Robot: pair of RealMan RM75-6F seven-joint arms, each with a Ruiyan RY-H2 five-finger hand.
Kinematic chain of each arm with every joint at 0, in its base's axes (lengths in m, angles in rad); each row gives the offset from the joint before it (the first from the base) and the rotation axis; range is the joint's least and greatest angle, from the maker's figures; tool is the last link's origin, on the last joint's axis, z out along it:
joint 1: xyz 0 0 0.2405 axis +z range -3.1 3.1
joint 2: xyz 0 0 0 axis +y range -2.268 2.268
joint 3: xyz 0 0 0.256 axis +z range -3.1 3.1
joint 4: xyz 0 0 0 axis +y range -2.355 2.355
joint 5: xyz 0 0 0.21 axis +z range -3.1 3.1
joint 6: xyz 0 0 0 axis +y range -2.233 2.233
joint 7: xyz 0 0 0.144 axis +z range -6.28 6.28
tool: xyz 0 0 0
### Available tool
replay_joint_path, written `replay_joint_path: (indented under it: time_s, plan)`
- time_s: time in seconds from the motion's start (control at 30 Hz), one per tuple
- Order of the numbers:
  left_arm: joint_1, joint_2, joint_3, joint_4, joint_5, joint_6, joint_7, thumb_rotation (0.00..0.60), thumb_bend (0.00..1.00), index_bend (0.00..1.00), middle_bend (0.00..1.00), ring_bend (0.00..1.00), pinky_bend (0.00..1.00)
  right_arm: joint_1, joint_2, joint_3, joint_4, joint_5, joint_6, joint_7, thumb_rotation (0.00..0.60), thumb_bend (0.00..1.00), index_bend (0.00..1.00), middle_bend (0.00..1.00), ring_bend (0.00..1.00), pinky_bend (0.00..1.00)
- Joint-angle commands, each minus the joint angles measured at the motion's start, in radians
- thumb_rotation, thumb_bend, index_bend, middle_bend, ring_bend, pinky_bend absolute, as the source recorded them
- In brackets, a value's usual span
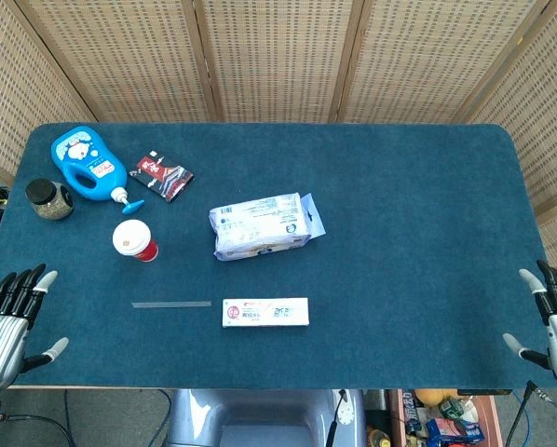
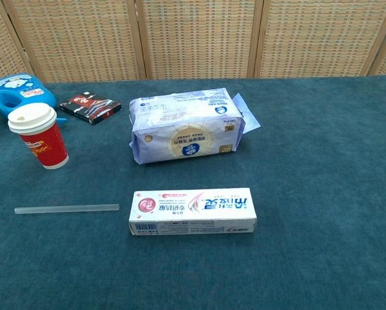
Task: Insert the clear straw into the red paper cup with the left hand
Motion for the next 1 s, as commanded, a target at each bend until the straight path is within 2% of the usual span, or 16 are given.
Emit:
replay_joint_path:
  time_s: [0.03, 0.37, 0.53, 0.67, 0.8, 0.9, 1.0]
  plan:
    - [-0.001, -0.001, 0.001, 0.000, -0.001, -0.003, 0.002, 0.600, 0.20, 0.00, 0.00, 0.00, 0.00, 0.000, 0.001, 0.000, 0.000, 0.000, -0.001, 0.002, 0.600, 0.00, 0.00, 0.00, 0.00, 0.00]
    - [-0.040, -0.011, 0.005, 0.003, 0.017, -0.067, 0.002, 0.600, 0.20, 0.00, 0.00, 0.00, 0.00, 0.001, 0.004, 0.000, -0.002, 0.008, -0.010, 0.007, 0.600, 0.00, 0.00, 0.00, 0.00, 0.00]
    - [-0.136, -0.055, -0.027, 0.009, 0.021, -0.192, 0.028, 0.600, 0.20, 0.01, 0.00, 0.00, 0.00, 0.007, 0.005, 0.002, -0.002, 0.015, -0.024, 0.013, 0.600, 0.00, 0.00, 0.00, 0.00, 0.00]
    - [-0.220, -0.115, -0.052, 0.009, -0.005, -0.313, 0.034, 0.600, 0.20, 0.16, 0.00, 0.00, 0.00, 0.009, 0.008, 0.004, 0.000, 0.025, -0.033, 0.022, 0.600, 0.00, 0.00, 0.00, 0.00, 0.00]
    - [-0.293, -0.192, -0.096, -0.007, -0.137, -0.447, 0.134, 0.600, 0.21, 0.28, 0.00, 0.00, 0.00, 0.010, 0.014, 0.006, 0.000, 0.028, -0.037, 0.037, 0.600, 0.00, 0.00, 0.00, 0.00, 0.00]
    - [-0.326, -0.253, -0.128, -0.014, -0.254, -0.498, 0.204, 0.600, 0.27, 0.31, 0.00, 0.00, 0.00, 0.010, 0.017, 0.005, 0.002, 0.028, -0.039, 0.051, 0.600, 0.00, 0.00, 0.00, 0.00, 0.00]
    - [-0.367, -0.313, -0.158, -0.012, -0.380, -0.539, 0.286, 0.600, 0.29, 0.32, 0.00, 0.00, 0.00, 0.011, 0.021, 0.005, 0.008, 0.031, -0.046, 0.070, 0.600, 0.00, 0.00, 0.00, 0.00, 0.00]
